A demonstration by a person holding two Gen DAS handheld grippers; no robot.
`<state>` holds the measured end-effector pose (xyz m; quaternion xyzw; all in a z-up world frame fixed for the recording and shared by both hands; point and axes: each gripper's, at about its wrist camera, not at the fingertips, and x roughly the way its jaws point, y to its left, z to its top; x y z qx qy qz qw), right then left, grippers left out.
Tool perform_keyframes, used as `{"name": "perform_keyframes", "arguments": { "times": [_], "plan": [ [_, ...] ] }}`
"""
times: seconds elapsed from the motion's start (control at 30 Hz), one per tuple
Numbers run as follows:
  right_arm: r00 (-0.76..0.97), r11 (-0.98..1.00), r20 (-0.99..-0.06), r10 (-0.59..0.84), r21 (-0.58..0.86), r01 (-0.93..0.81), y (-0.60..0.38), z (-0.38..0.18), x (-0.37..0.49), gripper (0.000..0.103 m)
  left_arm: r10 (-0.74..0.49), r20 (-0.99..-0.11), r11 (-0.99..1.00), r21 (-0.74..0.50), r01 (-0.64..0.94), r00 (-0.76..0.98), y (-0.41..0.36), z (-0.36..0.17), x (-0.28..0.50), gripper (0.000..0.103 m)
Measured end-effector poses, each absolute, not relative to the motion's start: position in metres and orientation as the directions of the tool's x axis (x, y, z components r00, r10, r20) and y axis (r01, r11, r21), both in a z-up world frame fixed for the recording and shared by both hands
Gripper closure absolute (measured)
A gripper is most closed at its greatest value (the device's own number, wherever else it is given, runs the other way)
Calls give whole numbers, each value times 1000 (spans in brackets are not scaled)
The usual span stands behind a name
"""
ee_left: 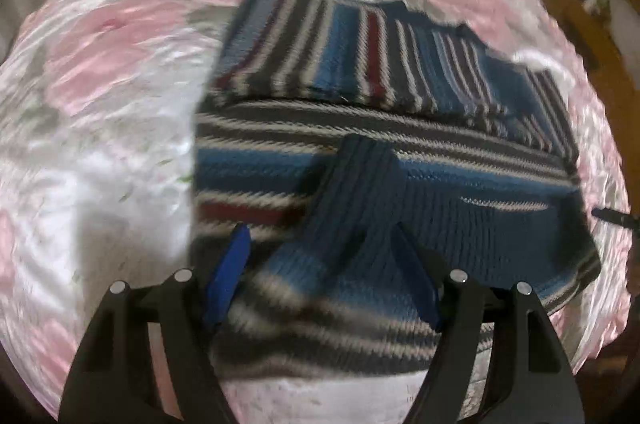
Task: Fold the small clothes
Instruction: 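Lay the hem over the sweater body near the collar and open both tools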
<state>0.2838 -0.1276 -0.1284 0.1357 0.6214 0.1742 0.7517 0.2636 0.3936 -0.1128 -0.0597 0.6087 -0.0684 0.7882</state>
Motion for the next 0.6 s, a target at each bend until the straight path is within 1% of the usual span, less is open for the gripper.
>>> {"name": "perform_keyframes", "arguments": {
  "times": [0.07,0.23,0.3,0.37,0.4,0.43,0.47,0.5,0.53,0.57,0.6],
  "plan": [
    [149,899,-887,437,423,-117,-119,-133,291,19,-169,-957,985,-156,74,237,388,-116,271,30],
    [101,885,-885,455,437,-159,-97,-149,299,19,-205,-955,970,-170,172,214,367,-119,286,30],
    [82,884,-889,450,430,-183,-92,-155,297,20,-179,-962,970,-137,201,207,358,-124,288,30],
    [78,900,-913,401,376,-219,-87,-157,292,29,-146,-971,970,-103,218,190,353,-130,290,32],
    [86,906,-922,377,349,-239,-83,-157,291,35,-138,-974,972,-98,215,181,353,-133,291,35],
    [90,905,-923,374,342,-253,-81,-156,289,54,-140,-975,972,-103,209,172,354,-136,291,37],
    [77,898,-920,384,353,-262,-79,-155,287,72,-142,-975,973,-106,207,171,355,-137,292,42],
    [73,899,-922,379,349,-264,-77,-154,286,79,-132,-976,975,-96,202,174,356,-137,293,54],
    [74,899,-923,377,345,-271,-76,-152,286,91,-130,-976,976,-94,196,175,357,-136,294,60],
    [79,894,-920,384,349,-283,-75,-148,285,92,-149,-973,976,-116,182,175,360,-134,294,74],
    [90,891,-917,390,351,-288,-76,-143,284,92,-174,-969,976,-146,161,178,363,-131,295,85]
  ]
}}
